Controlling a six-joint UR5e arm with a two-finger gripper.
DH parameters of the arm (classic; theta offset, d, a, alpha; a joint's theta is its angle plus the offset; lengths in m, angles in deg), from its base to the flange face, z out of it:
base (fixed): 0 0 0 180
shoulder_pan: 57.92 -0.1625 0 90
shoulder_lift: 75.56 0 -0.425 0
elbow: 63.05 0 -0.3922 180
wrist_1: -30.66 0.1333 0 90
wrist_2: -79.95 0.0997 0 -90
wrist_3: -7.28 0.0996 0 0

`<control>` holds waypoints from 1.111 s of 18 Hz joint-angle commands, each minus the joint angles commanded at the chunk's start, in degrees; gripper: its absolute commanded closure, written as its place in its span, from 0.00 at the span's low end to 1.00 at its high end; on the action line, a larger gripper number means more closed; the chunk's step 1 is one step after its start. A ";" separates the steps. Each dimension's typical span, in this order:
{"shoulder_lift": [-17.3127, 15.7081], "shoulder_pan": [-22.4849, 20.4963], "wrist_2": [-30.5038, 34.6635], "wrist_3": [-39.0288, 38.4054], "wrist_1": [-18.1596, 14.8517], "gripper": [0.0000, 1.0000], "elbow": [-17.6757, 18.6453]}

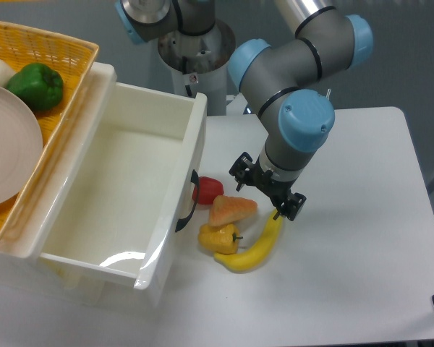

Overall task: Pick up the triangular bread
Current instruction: 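Lower the gripper toward the triangular bread slice beside the banana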

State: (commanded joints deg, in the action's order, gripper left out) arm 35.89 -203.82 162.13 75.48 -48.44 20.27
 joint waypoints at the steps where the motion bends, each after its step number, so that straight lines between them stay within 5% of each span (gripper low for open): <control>1: 0.00 0.00 0.00 0.00 0.00 0.00 0.00; 9: 0.70 0.52 0.00 0.09 0.26 0.00 1.92; 13: 0.88 0.53 0.00 -0.09 5.79 0.00 4.66; 20: 2.11 0.09 -0.61 -0.26 6.15 0.00 4.83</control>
State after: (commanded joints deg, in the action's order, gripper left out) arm 38.00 -203.73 161.52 75.22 -42.29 25.10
